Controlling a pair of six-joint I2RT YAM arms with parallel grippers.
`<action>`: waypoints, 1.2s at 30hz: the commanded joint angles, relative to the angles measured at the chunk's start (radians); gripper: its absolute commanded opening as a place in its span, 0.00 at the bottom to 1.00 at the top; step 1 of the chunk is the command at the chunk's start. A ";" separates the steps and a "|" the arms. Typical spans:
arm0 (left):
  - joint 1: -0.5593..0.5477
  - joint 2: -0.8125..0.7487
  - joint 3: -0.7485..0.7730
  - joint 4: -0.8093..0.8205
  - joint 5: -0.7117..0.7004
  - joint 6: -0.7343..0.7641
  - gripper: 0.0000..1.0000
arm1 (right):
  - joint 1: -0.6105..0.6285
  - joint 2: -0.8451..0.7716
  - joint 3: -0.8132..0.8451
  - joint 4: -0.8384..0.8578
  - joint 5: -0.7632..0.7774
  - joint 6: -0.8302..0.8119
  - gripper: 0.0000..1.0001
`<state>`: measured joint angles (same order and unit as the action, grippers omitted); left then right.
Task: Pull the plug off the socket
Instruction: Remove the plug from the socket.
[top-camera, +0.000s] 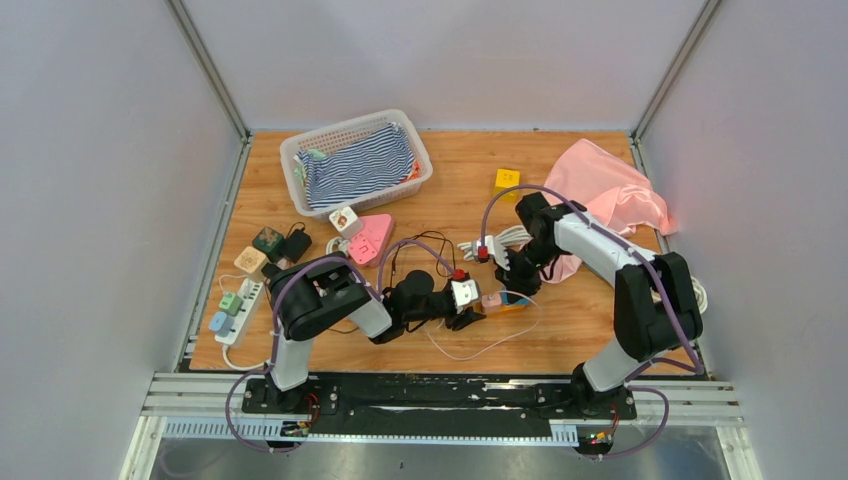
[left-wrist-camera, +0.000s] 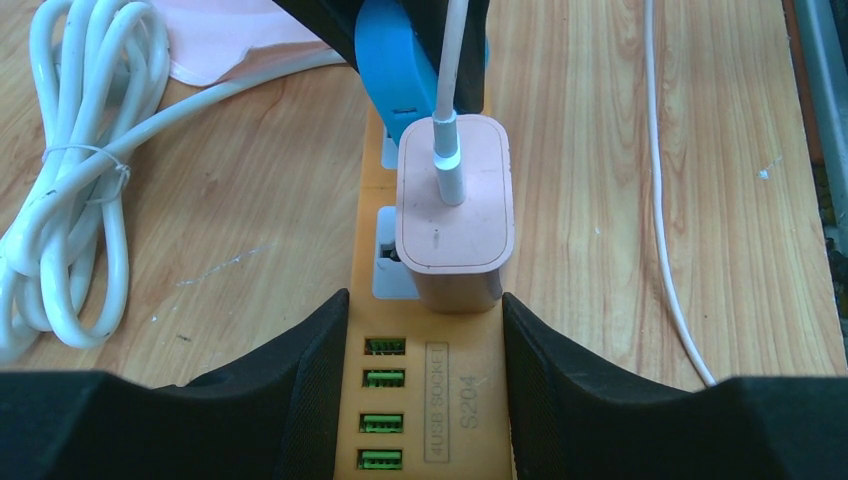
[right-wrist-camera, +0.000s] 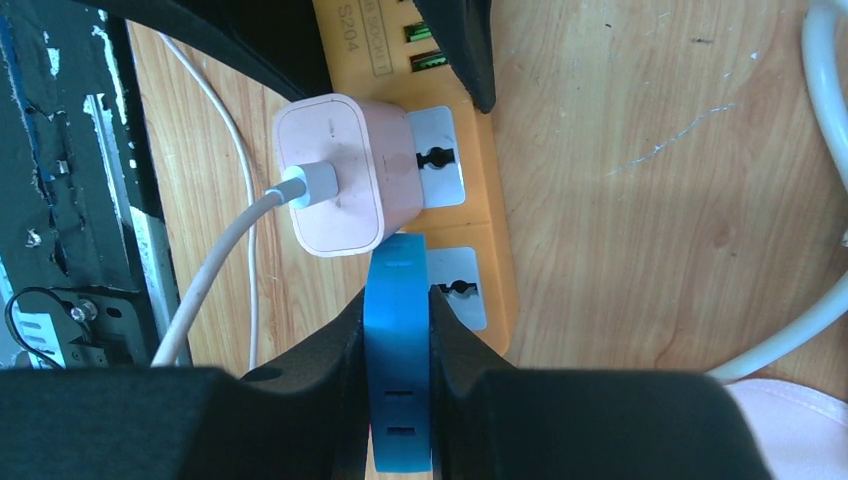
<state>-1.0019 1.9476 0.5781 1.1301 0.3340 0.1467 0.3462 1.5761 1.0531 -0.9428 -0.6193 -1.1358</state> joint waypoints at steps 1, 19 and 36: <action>-0.007 0.015 -0.007 -0.069 -0.008 0.020 0.18 | -0.023 -0.021 0.002 -0.120 -0.099 -0.131 0.00; -0.006 0.014 -0.009 -0.067 -0.007 0.019 0.18 | -0.034 -0.034 0.018 -0.102 -0.070 -0.091 0.00; -0.007 0.014 -0.009 -0.067 -0.005 0.019 0.18 | -0.125 -0.112 0.029 -0.015 -0.051 0.022 0.00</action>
<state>-1.0027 1.9476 0.5781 1.1305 0.3298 0.1467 0.2584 1.5070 1.0702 -0.9852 -0.6682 -1.1690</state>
